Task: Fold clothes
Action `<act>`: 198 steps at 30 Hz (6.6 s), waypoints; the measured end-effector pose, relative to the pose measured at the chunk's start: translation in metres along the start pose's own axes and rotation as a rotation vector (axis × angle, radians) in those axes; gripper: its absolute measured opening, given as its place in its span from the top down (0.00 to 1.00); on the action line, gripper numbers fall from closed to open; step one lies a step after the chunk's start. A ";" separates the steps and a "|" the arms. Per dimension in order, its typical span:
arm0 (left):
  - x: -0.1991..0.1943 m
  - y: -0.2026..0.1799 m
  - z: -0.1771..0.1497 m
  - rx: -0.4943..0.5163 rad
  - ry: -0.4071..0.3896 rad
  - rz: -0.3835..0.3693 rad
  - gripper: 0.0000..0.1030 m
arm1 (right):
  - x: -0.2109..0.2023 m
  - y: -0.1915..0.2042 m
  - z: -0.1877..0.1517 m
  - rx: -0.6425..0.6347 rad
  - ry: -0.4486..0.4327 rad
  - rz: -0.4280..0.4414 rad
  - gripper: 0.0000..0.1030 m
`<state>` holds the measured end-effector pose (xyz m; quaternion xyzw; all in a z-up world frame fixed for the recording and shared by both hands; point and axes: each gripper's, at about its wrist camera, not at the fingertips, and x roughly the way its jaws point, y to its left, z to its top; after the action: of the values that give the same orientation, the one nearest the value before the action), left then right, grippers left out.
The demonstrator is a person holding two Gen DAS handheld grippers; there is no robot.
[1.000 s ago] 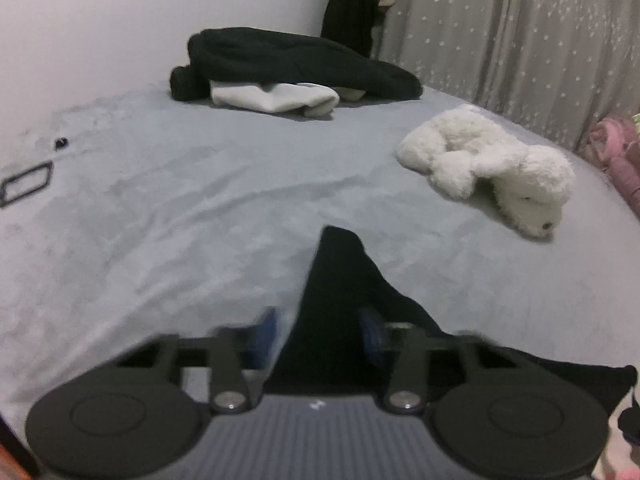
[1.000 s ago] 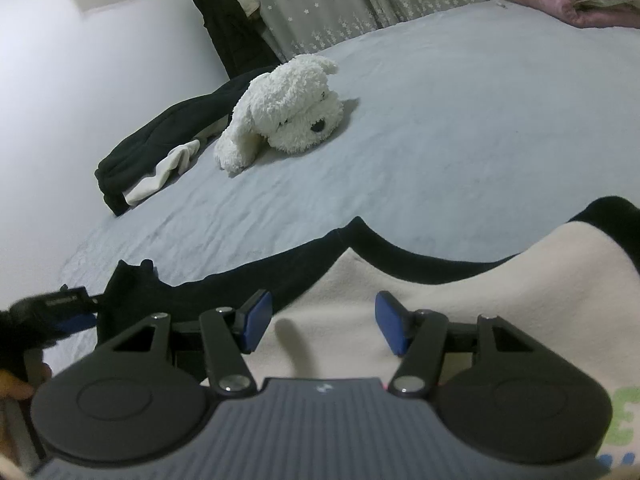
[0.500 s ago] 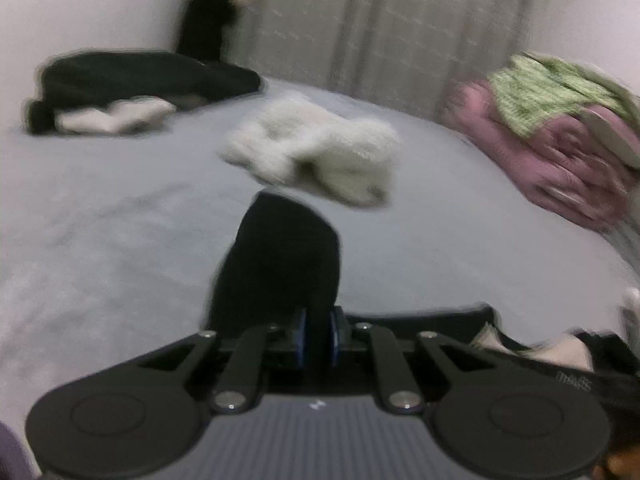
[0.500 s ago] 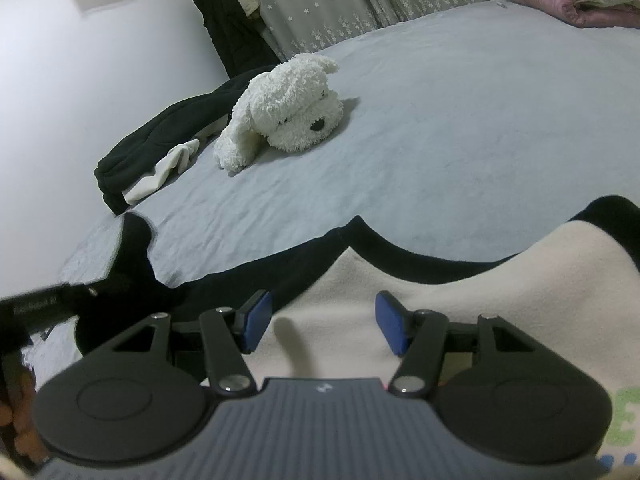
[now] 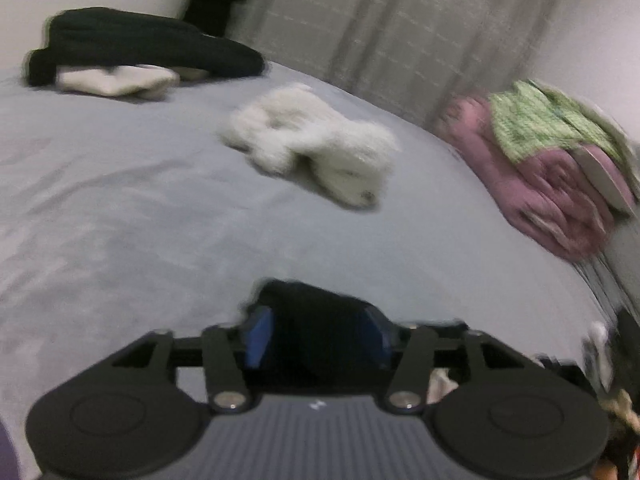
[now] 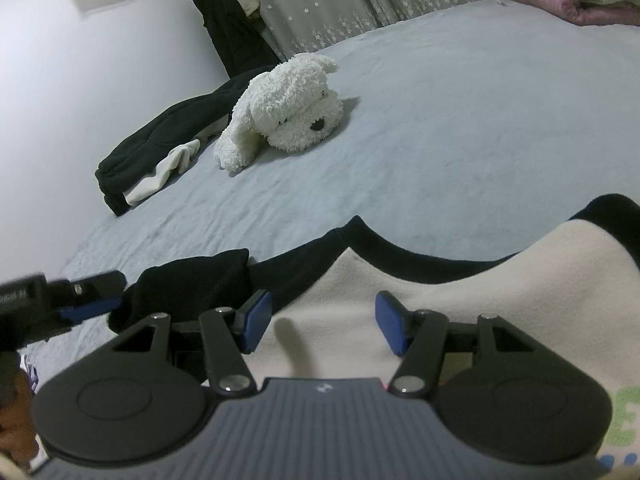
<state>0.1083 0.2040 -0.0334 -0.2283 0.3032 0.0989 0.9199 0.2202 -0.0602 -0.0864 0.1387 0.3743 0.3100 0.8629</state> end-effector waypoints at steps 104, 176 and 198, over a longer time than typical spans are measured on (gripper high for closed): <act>-0.022 0.316 0.037 -0.174 -0.120 -0.100 0.63 | 0.172 0.277 -0.019 -0.651 0.159 0.677 0.44; -0.037 0.271 0.093 0.027 -0.123 0.199 0.94 | 0.118 0.120 0.042 -0.655 0.235 0.127 0.53; -0.005 0.280 0.067 0.096 -0.170 0.393 0.94 | 0.110 0.117 -0.007 -0.814 0.036 -0.024 0.96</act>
<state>0.0490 0.4815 -0.0833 -0.1118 0.2675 0.2805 0.9150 0.2226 0.1006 -0.0974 -0.2242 0.2374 0.4251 0.8442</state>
